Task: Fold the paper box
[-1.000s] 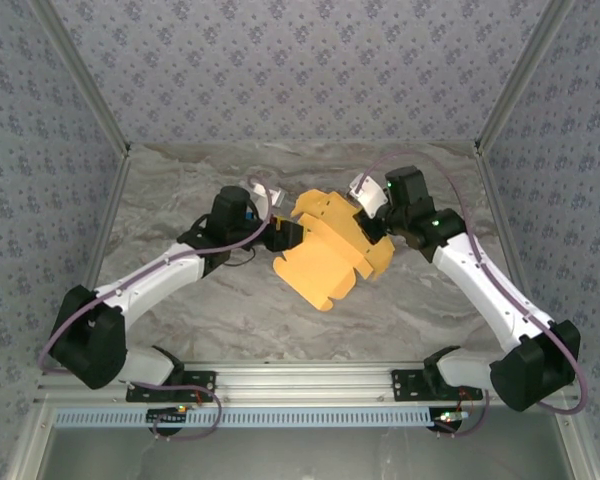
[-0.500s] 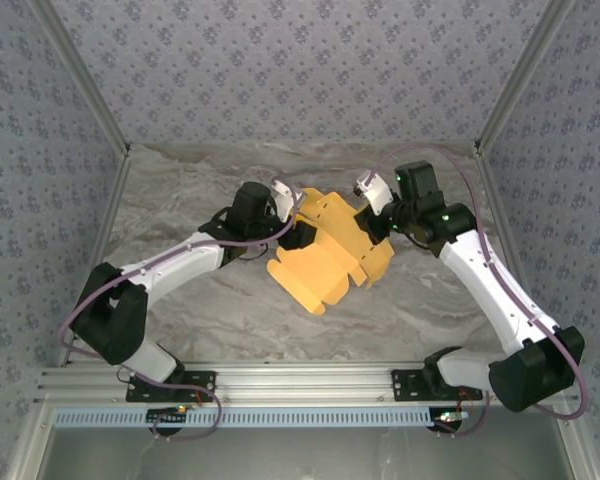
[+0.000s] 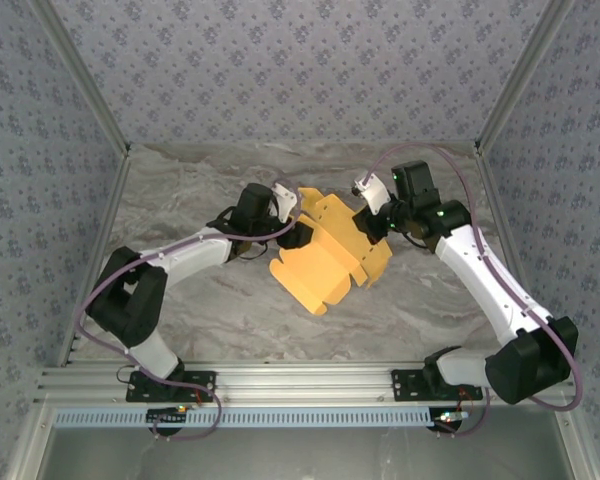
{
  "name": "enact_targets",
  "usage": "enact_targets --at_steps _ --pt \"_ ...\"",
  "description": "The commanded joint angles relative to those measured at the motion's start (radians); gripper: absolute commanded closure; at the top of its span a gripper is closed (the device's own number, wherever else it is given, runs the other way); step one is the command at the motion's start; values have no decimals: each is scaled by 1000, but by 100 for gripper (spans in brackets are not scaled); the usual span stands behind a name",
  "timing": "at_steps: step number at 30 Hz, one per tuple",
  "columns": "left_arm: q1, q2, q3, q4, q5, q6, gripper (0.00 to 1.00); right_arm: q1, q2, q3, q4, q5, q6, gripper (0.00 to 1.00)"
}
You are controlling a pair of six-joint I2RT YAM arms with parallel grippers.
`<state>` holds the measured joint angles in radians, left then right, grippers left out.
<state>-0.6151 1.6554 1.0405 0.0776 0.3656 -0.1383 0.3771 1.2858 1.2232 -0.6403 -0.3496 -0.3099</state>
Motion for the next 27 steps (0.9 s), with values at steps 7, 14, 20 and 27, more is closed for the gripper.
enact_targets --at_steps 7,14,20,27 --pt "6 -48 -15 67 -12 -17 42 -13 27 37 -11 -22 23 100" --pt "19 -47 -20 86 -42 -30 41 -13 41 41 -11 -41 26 100" --pt "21 4 16 38 -69 -27 41 -16 43 44 -12 -49 25 100" --pt "13 40 16 47 34 -41 43 -18 48 50 5 -57 41 100"
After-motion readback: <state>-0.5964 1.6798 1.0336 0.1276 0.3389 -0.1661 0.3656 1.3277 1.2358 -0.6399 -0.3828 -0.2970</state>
